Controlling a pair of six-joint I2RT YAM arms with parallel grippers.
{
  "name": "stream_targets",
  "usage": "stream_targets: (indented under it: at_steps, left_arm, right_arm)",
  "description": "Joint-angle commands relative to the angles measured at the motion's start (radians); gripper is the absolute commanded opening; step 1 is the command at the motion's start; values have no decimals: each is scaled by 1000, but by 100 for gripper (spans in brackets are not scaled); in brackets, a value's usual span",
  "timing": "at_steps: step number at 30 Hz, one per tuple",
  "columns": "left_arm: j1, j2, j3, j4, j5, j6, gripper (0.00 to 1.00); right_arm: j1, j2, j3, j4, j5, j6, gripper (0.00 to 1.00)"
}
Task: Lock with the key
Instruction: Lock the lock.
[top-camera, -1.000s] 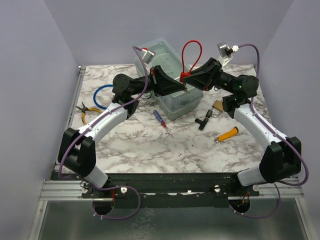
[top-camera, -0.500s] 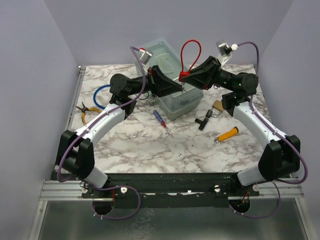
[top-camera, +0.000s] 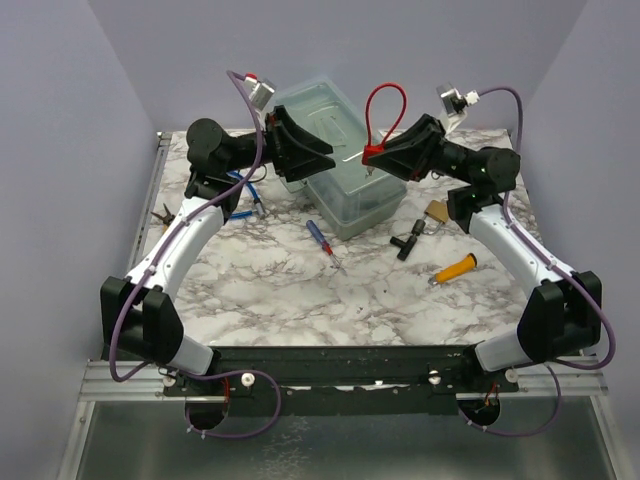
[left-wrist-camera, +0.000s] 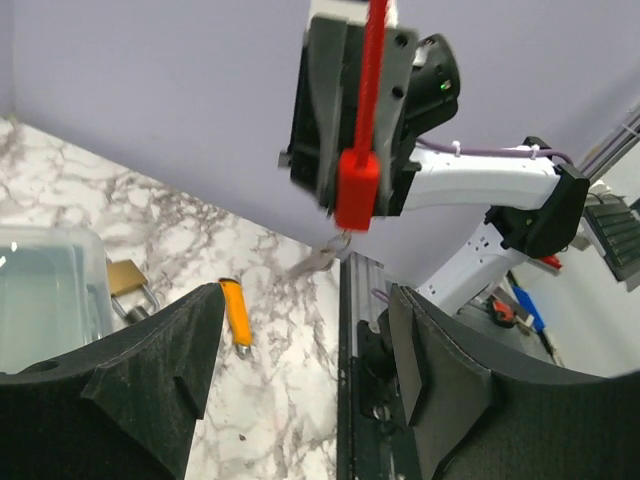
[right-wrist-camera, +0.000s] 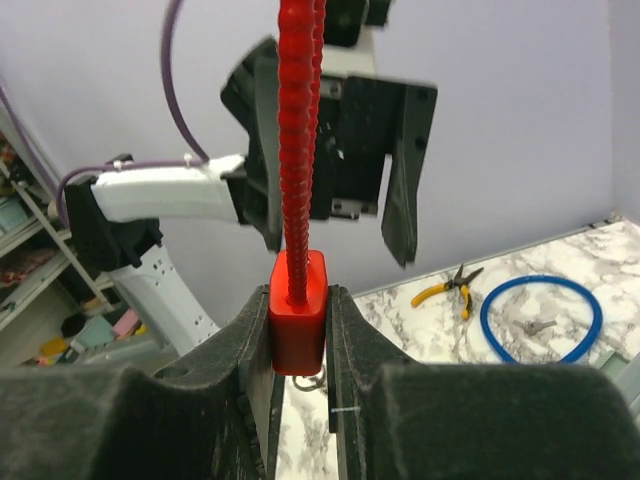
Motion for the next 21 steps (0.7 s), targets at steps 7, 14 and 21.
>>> stream_targets:
  at_steps: [7, 14, 21]
  left_arm:
    - [-44, -40, 142, -222, -64, 112, 69]
    - [-103, -39, 134, -241, -79, 98, 60]
    - [-156, -25, 196, -473, -129, 310, 51]
  right_arm:
    - [65, 11, -12, -52, -162, -90, 0]
    - [98, 31, 12, -125, -199, -134, 0]
    - [116, 38, 23, -193, -184, -178, 0]
